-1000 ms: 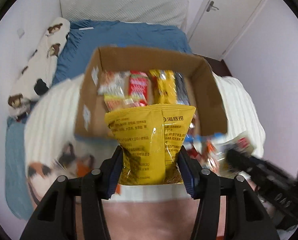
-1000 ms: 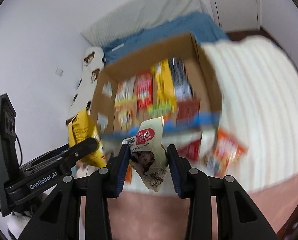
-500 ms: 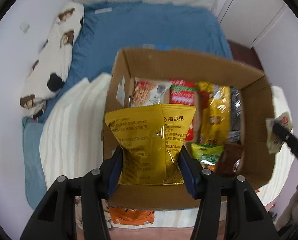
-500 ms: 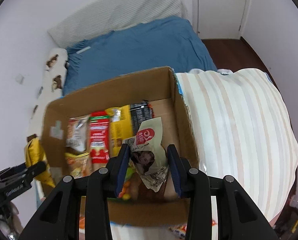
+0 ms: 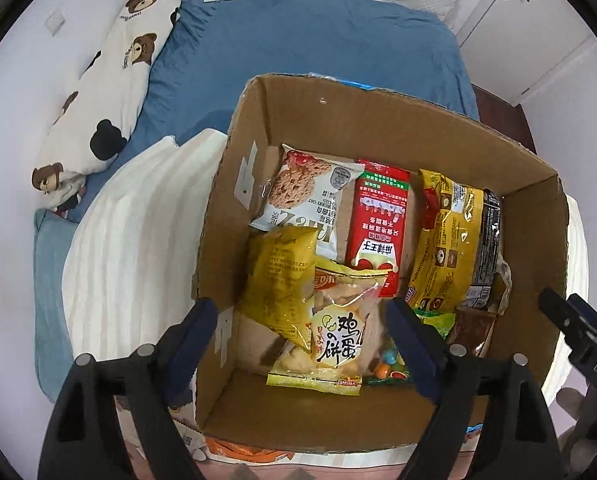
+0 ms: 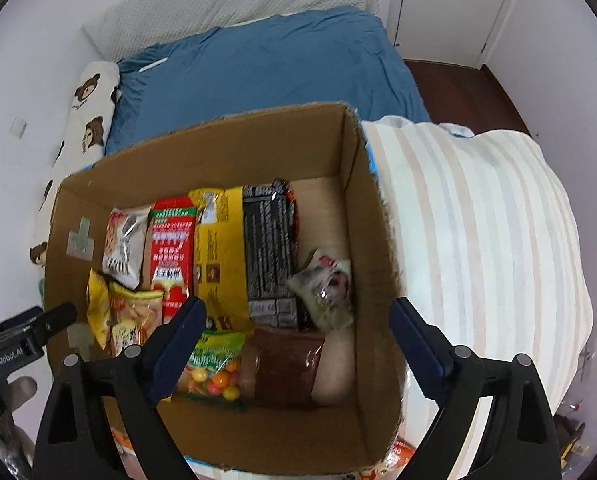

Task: Organize snacks
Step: 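Lift both tools out of the box back toward the snacks, then grasp the orange panda-print bag with right tool while left tool grasps red packet, then carry both packets into the cardboard box and open both tools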

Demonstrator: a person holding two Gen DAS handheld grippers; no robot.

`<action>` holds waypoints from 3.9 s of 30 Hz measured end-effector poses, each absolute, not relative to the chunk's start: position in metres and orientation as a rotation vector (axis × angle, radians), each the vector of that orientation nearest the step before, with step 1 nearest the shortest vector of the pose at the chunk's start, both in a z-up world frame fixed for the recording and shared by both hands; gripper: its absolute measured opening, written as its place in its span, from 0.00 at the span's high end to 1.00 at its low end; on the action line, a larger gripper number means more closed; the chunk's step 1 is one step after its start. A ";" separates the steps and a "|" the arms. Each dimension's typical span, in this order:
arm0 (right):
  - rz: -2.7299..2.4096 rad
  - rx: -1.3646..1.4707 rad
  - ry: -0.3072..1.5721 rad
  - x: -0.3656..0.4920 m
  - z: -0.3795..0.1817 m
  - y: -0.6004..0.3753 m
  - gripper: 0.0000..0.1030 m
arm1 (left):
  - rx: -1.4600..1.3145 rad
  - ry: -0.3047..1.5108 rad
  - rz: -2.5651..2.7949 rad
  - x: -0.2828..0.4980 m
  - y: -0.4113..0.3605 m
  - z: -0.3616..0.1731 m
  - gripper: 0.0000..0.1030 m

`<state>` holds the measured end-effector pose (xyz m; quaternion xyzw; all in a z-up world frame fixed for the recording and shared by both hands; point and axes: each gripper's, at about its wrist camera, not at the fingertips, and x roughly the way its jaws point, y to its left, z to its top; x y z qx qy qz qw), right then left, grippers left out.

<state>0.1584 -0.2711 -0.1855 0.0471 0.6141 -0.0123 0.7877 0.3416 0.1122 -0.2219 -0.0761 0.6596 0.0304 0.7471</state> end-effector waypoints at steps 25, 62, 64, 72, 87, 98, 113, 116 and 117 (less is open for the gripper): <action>0.106 0.066 1.321 0.081 -0.153 -0.234 0.08 | -0.086 1.301 -0.017 0.272 0.080 -0.168 0.16; -0.052 0.324 1.272 -0.078 -0.193 -0.328 0.08 | -0.071 1.170 0.095 0.107 0.068 -0.196 0.16; -0.097 0.401 1.303 -0.071 -0.214 -0.345 0.08 | -0.089 1.220 0.102 0.111 0.065 -0.217 0.16; -0.240 0.546 1.347 -0.032 -0.288 -0.366 0.09 | 0.012 1.284 0.084 0.135 0.028 -0.257 0.16; -0.205 0.252 1.368 -0.055 -0.281 -0.393 0.47 | 0.095 1.379 -0.271 0.208 -0.086 -0.300 0.16; -0.210 0.275 1.378 -0.055 -0.284 -0.414 0.47 | 0.125 1.411 -0.317 0.213 -0.106 -0.324 0.63; 0.056 0.188 1.530 -0.118 -0.322 -0.327 0.47 | 0.008 1.528 -0.171 0.104 -0.007 -0.340 0.63; 0.043 0.155 1.528 -0.121 -0.328 -0.319 0.45 | 0.001 1.537 -0.160 0.100 -0.001 -0.347 0.62; 0.039 0.148 1.533 -0.120 -0.329 -0.318 0.44 | 0.006 1.535 -0.158 0.099 0.000 -0.349 0.62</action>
